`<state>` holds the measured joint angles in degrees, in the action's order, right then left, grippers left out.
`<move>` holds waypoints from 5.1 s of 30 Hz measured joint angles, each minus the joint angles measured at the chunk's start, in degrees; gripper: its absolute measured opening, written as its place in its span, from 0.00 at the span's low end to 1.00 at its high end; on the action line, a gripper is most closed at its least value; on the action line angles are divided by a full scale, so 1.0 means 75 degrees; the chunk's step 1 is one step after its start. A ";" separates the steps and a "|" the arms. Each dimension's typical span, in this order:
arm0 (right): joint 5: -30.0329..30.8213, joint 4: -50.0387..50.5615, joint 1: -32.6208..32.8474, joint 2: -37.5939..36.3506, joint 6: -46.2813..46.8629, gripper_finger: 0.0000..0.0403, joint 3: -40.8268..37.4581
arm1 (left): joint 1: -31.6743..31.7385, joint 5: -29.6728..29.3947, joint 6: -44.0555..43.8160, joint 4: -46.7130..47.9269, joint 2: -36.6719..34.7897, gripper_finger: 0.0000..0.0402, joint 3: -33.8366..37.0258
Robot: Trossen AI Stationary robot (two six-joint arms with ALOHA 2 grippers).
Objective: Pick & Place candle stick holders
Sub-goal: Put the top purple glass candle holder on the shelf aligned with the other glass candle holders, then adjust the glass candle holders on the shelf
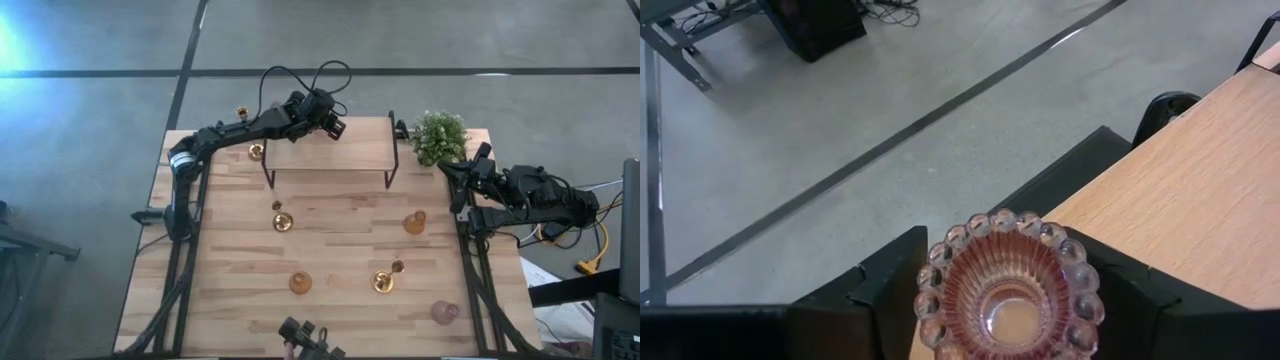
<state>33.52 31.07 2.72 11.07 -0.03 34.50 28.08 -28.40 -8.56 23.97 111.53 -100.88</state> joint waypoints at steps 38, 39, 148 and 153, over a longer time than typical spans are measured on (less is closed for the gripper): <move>0.0000 -0.0003 -0.0001 -0.0001 0.0000 0.02 0.0000 | -0.0080 -0.0093 0.0810 -0.0174 -0.0012 0.57 -0.0433; 0.0000 -0.0003 -0.0003 0.0000 0.0000 0.02 0.0000 | -0.0090 -0.0158 0.0883 -0.0139 -0.0012 0.57 -0.0506; 0.0003 -0.0003 -0.0003 -0.0003 0.0000 0.02 -0.0003 | 0.1343 0.3258 0.6560 0.3742 -0.1394 0.26 -0.0761; 0.0002 -0.0003 -0.0003 -0.0003 0.0000 0.02 -0.0003 | 0.1345 0.3252 0.6616 0.3735 -0.1327 0.26 -0.0761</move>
<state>33.53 31.05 2.70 11.05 -0.03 34.48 38.16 -4.01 41.06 51.98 101.57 -106.59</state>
